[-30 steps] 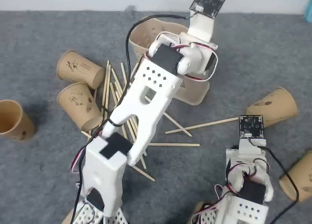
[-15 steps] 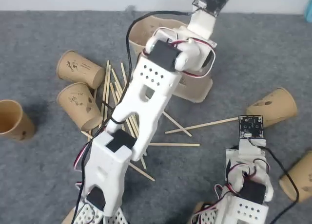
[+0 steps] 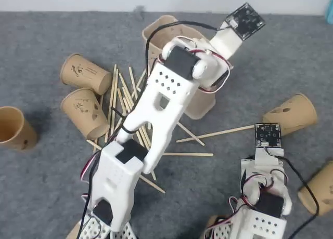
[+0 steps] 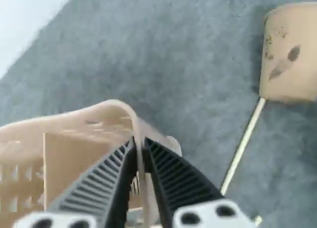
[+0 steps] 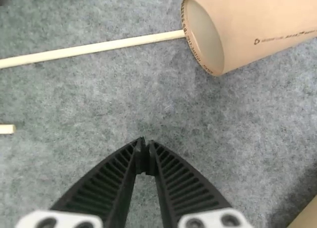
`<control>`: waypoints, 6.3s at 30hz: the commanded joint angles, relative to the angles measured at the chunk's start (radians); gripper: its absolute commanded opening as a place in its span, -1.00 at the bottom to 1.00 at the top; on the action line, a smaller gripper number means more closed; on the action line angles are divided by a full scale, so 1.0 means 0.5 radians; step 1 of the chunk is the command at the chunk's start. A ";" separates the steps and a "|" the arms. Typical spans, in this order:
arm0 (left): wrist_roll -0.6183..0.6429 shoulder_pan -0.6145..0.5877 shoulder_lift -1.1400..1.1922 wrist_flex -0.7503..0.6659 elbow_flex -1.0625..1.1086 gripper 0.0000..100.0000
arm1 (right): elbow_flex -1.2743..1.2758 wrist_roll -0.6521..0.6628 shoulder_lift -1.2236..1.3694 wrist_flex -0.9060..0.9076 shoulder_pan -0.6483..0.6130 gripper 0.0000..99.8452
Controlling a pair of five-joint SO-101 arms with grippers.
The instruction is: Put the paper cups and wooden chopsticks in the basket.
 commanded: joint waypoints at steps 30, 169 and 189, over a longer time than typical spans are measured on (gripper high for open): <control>0.000 -0.031 -0.620 0.344 0.106 -0.98 | -0.031 0.028 -0.017 0.008 0.017 -0.98; 0.187 -2.746 -3.796 -1.654 5.025 -0.97 | -1.307 0.482 0.658 0.008 0.474 -0.98; 0.187 -2.743 -3.796 -1.657 5.056 -0.97 | -3.854 0.663 3.764 0.311 0.812 -0.98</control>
